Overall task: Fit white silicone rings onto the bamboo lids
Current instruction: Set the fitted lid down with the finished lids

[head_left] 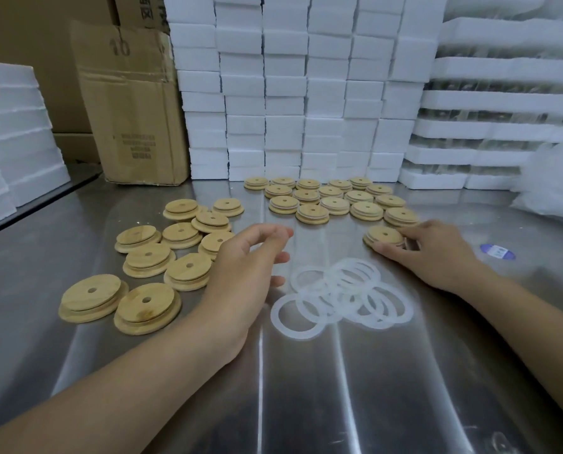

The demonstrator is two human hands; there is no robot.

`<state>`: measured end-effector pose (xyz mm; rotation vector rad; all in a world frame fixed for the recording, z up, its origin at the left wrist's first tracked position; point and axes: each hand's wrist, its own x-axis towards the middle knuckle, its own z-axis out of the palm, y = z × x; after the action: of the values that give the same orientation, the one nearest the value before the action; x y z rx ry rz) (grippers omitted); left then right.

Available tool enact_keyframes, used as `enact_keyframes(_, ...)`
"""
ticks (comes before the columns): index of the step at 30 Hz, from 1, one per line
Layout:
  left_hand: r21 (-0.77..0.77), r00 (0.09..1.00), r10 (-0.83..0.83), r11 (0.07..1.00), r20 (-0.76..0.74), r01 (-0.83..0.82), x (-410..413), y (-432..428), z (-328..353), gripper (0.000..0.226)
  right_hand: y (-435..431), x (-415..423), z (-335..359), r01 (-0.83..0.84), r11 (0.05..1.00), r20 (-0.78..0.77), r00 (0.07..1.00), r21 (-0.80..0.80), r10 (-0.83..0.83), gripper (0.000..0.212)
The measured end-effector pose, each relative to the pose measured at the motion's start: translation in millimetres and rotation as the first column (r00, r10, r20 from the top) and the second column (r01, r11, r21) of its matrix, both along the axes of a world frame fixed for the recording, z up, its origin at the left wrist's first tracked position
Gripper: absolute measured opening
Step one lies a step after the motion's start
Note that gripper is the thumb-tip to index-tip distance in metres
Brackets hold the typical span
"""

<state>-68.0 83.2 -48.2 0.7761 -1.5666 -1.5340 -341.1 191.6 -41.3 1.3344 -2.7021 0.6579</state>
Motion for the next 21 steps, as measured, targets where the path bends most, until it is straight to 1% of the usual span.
enact_keyframes(1, 0.003, 1.000, 0.004, 1.000, 0.007, -0.004, 0.6, 0.1, 0.3, 0.019, -1.5, -1.2, -3.8, 0.019, 0.998, -0.001, 1.000, 0.054, -0.019, 0.082)
enact_keyframes(2, 0.001, 1.000, 0.009, 1.000, 0.013, -0.009, 0.9, 0.2, 0.7, 0.018, -3.4, -3.8, -6.6, 0.048, 0.997, -0.005, 0.999, 0.061, -0.048, 0.083)
enact_keyframes(4, -0.001, 1.000, 0.015, 1.000, 0.018, -0.015, 0.6, -0.1, 1.3, 0.018, -6.6, -8.9, -8.7, 0.086, 0.996, -0.028, 0.996, -0.008, -0.086, 0.093)
enact_keyframes(5, 0.002, 1.000, 0.015, 1.000, 0.019, -0.015, -0.3, -0.5, 1.5, 0.018, -8.4, -11.4, -9.1, 0.079, 0.995, -0.031, 0.996, -0.057, -0.080, 0.092)
enact_keyframes(7, 0.001, 1.000, 0.016, 1.000, 0.021, -0.016, -1.9, -0.8, 1.2, 0.017, -11.3, -13.0, -11.1, 0.011, 0.990, 0.029, 1.000, -0.143, -0.007, 0.075)
enact_keyframes(8, -0.002, 1.000, 0.016, 1.000, 0.023, -0.016, -2.3, -0.8, 1.1, 0.017, -12.6, -12.6, -12.6, -0.033, 0.985, 0.054, 0.998, -0.170, 0.043, 0.070)
enact_keyframes(11, -0.009, 0.999, 0.016, 1.000, 0.048, -0.016, -2.7, -0.4, 0.6, 0.019, -15.1, -11.2, -15.0, -0.086, 0.976, 0.087, 0.991, -0.198, 0.105, 0.077)
enact_keyframes(13, -0.011, 0.998, 0.011, 1.000, 0.058, -0.010, -1.4, 1.4, 1.6, 0.021, -15.7, -10.9, -15.7, -0.080, 0.975, 0.085, 0.991, -0.208, 0.100, 0.076)
enact_keyframes(15, -0.060, 0.997, 0.000, 0.998, 0.079, 0.005, -0.8, 2.0, 3.8, 0.024, -15.2, -10.5, -15.8, -0.077, 0.973, 0.088, 0.991, -0.216, 0.098, 0.071)
enact_keyframes(16, -0.123, 0.995, -0.003, 0.992, 0.100, 0.016, -0.1, 1.6, 5.4, 0.025, -14.7, -10.1, -16.2, -0.080, 0.974, 0.082, 0.992, -0.213, 0.099, 0.068)
enact_keyframes(17, -0.227, 0.991, 0.001, 0.974, 0.132, 0.029, 1.4, -0.2, 6.8, 0.025, -14.1, -9.6, -16.6, -0.084, 0.975, 0.079, 0.992, -0.208, 0.102, 0.066)
enact_keyframes(18, -0.369, 0.984, 0.022, 0.928, 0.177, 0.045, 4.8, -3.3, 8.1, 0.024, -13.4, -8.8, -16.7, -0.090, 0.975, 0.078, 0.991, -0.203, 0.108, 0.062)
enact_keyframes(19, -0.526, 0.969, 0.073, 0.848, 0.234, 0.064, 9.8, -7.8, 10.3, 0.023, -12.6, -8.2, -16.8, -0.096, 0.975, 0.079, 0.990, -0.198, 0.113, 0.059)
enact_keyframes(20, -0.670, 0.942, 0.161, 0.738, 0.295, 0.084, 15.7, -12.7, 12.9, 0.021, -11.8, -7.3, -16.9, -0.102, 0.975, 0.080, 0.990, -0.197, 0.120, 0.056)
enact_keyframes(21, -0.779, 0.898, 0.276, 0.618, 0.344, 0.109, 21.5, -18.6, 15.4, 0.023, -11.1, -6.5, -17.2, -0.108, 0.974, 0.083, 0.988, -0.200, 0.127, 0.053)
